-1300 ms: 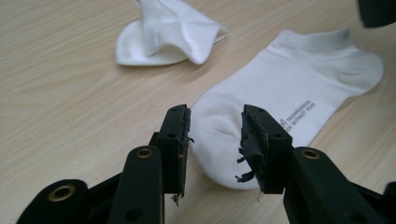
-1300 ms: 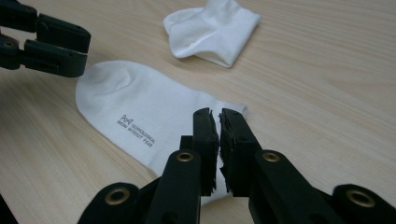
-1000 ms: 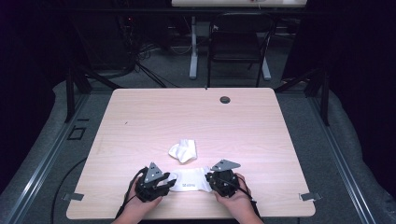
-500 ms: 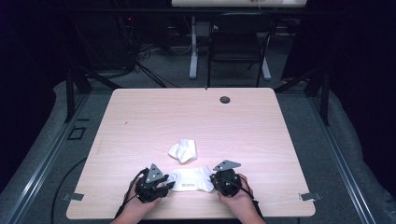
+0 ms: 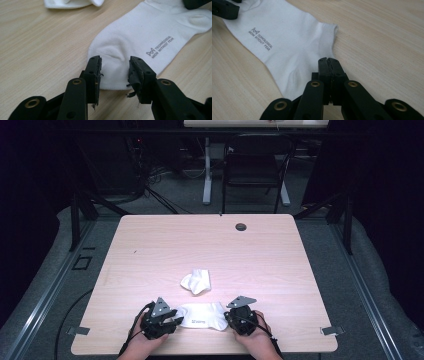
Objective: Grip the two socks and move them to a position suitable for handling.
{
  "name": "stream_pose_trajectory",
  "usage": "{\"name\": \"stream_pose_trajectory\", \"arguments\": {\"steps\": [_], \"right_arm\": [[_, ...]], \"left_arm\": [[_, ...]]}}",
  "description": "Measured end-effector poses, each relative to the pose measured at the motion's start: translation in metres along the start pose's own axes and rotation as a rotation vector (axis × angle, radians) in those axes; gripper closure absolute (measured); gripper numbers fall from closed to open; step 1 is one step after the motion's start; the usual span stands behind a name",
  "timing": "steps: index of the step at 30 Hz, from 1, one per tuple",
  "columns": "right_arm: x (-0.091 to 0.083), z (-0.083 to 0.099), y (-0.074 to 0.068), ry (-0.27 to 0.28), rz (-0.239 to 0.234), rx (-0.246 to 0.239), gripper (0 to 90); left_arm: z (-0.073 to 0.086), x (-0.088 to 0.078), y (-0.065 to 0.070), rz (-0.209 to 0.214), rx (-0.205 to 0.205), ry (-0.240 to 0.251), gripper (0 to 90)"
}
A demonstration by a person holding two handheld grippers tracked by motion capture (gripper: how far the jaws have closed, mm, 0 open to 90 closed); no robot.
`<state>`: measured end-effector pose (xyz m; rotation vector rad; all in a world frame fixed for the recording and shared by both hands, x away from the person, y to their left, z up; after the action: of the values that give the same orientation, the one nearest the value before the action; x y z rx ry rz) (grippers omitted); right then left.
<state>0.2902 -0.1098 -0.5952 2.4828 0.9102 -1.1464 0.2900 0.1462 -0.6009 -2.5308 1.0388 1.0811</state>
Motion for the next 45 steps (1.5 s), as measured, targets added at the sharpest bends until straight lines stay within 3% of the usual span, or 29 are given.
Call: {"name": "stream_pose_trajectory", "arguments": {"steps": [8,14,18,23,26,31,34,36,42,45], "right_arm": [[-0.001,0.0,0.002,-0.009,-0.018,0.019,89.5],[-0.002,-0.002,0.003,0.018,-0.035,0.048,85.7],[-0.006,-0.005,0.004,0.034,-0.035,0.055,79.7],[-0.009,-0.011,0.002,0.067,-0.024,0.027,70.6],[-0.008,-0.017,0.004,0.083,-0.053,0.025,64.3],[-0.005,-0.028,0.007,0.101,-0.058,0.0,58.5],[-0.003,-0.033,0.008,0.101,-0.061,-0.002,56.6],[-0.001,-0.038,0.009,0.093,-0.055,-0.004,55.8],[0.006,-0.052,0.01,0.111,-0.028,0.012,55.8],[0.008,-0.059,0.01,0.13,-0.013,0.015,56.6]], "left_arm": [[0.0,-0.002,-0.002,0.008,-0.017,-0.002,61.3],[-0.003,-0.007,-0.005,0.004,-0.026,0.015,60.5],[-0.007,-0.012,-0.007,-0.001,-0.038,0.044,58.4],[-0.012,-0.016,-0.012,-0.012,-0.045,0.086,54.7],[-0.02,-0.016,-0.02,-0.038,-0.044,0.119,51.1],[-0.031,-0.014,-0.031,-0.051,-0.057,0.128,50.1],[-0.037,-0.013,-0.038,-0.062,-0.084,0.139,49.9],[-0.042,-0.01,-0.043,-0.055,-0.107,0.142,49.9],[-0.056,0.0,-0.048,-0.035,-0.118,0.164,51.1],[-0.061,0.005,-0.052,-0.047,-0.121,0.18,52.0]]}}
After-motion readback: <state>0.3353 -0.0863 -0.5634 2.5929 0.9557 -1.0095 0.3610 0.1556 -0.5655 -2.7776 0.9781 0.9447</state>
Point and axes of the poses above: each handheld gripper's, and its own axes: x roughly forward along the jaws, z roughly out of its underside, y roughly to its right, the point moved 3 cm from there along x, roughly forward along the jaws, and after that the axes turned 3 degrees about -x, right-handed, at the moved point
